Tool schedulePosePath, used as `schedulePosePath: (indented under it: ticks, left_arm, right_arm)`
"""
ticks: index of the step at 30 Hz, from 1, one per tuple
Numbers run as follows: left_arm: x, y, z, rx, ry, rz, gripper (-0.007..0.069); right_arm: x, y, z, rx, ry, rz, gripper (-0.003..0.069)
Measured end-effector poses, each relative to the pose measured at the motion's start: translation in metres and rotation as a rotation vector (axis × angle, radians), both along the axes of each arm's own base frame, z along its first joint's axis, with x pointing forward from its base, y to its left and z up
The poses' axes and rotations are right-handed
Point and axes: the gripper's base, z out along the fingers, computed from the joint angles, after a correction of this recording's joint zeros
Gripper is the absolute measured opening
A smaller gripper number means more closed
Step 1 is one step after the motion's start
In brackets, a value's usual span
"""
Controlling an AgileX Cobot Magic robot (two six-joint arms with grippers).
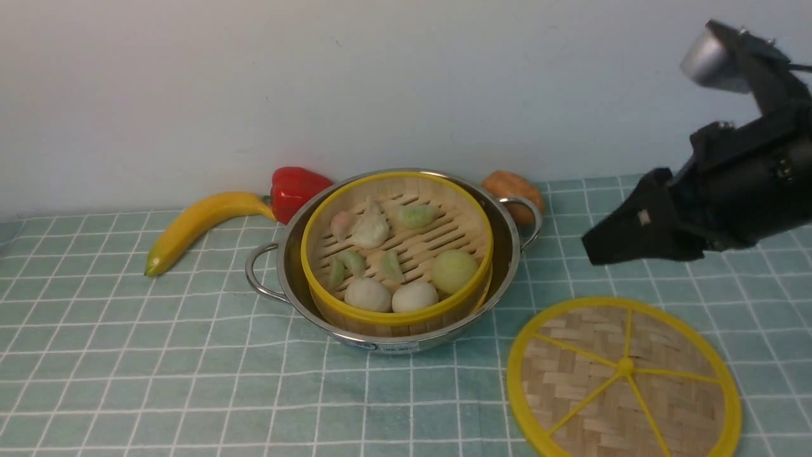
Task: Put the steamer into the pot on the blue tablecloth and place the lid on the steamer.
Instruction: 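Move the gripper down to the bamboo steamer lid and grasp its center knob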
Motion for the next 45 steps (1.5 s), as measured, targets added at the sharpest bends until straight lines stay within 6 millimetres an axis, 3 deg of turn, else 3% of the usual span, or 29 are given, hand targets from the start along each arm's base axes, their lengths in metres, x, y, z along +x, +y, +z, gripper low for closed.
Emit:
schedulePosePath:
  ticks: [3,6,7,9,10,12,13,16,20,34,41,45]
  left_arm:
    - [-0.036,0.004,-0.031,-0.048,-0.071,-0.010,-0.0022]
    - [-0.049,0.004,-0.049,-0.098,-0.128,-0.015,-0.0022]
    - [-0.060,0.005,-0.071,-0.152,-0.176,-0.014,-0.0022]
    - [-0.065,0.005,-0.085,-0.183,-0.197,-0.010,-0.0022]
    - [-0.074,0.006,-0.114,-0.236,-0.221,0.003,-0.0022]
    - [-0.078,0.007,-0.129,-0.267,-0.231,0.012,-0.0021]
    - [-0.084,0.008,-0.150,-0.286,-0.221,0.022,-0.0019]
    - [-0.093,0.010,-0.188,-0.321,-0.201,0.045,-0.0019]
    - [-0.102,0.011,-0.216,-0.353,-0.160,0.056,-0.0015]
    - [-0.106,0.010,-0.222,-0.385,-0.143,0.057,-0.0008]
    - [-0.106,0.010,-0.222,-0.385,-0.143,0.057,-0.0008]
    - [-0.106,0.010,-0.222,-0.385,-0.143,0.057,-0.0008]
  right_arm:
    - [0.011,-0.012,-0.018,-0.232,0.045,-0.142,0.0242]
    - [0.017,-0.016,-0.026,-0.305,0.059,-0.198,0.0242]
    - [0.023,-0.017,-0.033,-0.334,0.067,-0.224,0.0242]
    - [0.026,-0.017,-0.036,-0.341,0.074,-0.230,0.0242]
    - [0.031,-0.014,-0.046,-0.354,0.094,-0.229,0.0242]
    - [0.034,-0.010,-0.051,-0.359,0.102,-0.223,0.0242]
    - [0.038,-0.006,-0.058,-0.366,0.111,-0.211,0.0242]
    - [0.045,0.007,-0.073,-0.373,0.113,-0.187,0.0242]
    - [0.053,0.014,-0.092,-0.398,0.147,-0.188,0.0242]
    - [0.046,0.008,-0.138,-0.452,0.204,-0.210,0.0242]
    - [0.046,0.008,-0.140,-0.445,0.193,-0.214,0.0242]
    - [0.049,0.009,-0.151,-0.459,0.219,-0.209,0.0242]
